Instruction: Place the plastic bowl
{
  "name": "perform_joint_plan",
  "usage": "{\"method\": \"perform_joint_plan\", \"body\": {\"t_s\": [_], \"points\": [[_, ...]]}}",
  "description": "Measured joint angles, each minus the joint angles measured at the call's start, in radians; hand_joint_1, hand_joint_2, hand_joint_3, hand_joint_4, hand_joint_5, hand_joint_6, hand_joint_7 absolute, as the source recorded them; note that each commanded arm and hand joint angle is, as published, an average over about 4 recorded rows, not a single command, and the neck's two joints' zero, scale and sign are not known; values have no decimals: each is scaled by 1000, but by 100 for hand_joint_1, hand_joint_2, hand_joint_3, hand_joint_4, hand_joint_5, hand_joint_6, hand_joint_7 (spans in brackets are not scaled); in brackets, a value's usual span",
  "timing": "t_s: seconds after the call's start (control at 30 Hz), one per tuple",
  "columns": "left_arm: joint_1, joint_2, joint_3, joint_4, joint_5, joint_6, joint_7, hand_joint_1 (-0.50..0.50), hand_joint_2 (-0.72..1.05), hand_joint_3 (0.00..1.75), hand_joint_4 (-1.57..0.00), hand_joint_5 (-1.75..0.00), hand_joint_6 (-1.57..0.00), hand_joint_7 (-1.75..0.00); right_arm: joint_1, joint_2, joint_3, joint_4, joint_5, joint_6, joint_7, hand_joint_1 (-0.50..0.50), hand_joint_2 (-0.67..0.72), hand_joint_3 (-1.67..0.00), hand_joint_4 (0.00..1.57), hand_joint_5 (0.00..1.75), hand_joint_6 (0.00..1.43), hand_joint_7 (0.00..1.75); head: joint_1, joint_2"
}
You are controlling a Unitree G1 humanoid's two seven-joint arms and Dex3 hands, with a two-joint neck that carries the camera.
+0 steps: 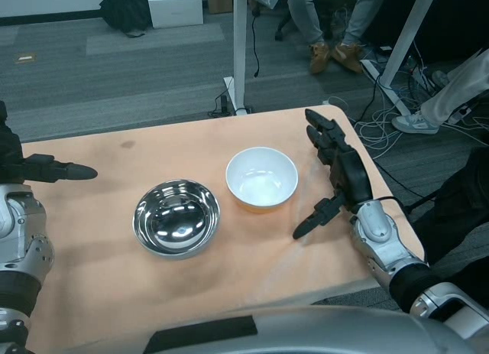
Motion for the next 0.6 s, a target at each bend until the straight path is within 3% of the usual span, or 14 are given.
{"method": "perform_joint_plan", "body": {"t_s": [0.17, 0.33, 0.6], "points": [[0, 0, 0, 1, -6, -1, 0, -50, -46, 4, -22, 0, -5, -7, -13, 5, -113, -34, 0, -34, -27, -46, 61, 0, 0, 0, 0, 28, -14, 47], [0, 0, -1, 1, -7, -2, 1, -50, -46, 0, -22, 0, -5, -7, -64, 5, -198, -130, -3, -35, -29, -45, 68, 0, 0, 0, 0, 28, -27, 111], [1, 0, -5, -3, -7, -2, 0, -50, -55, 2, -20, 0, -5, -7, -124, 2, -238, -249, -29, 23, -29, -42, 72, 0, 0, 0, 0, 21, -15, 228]]}}
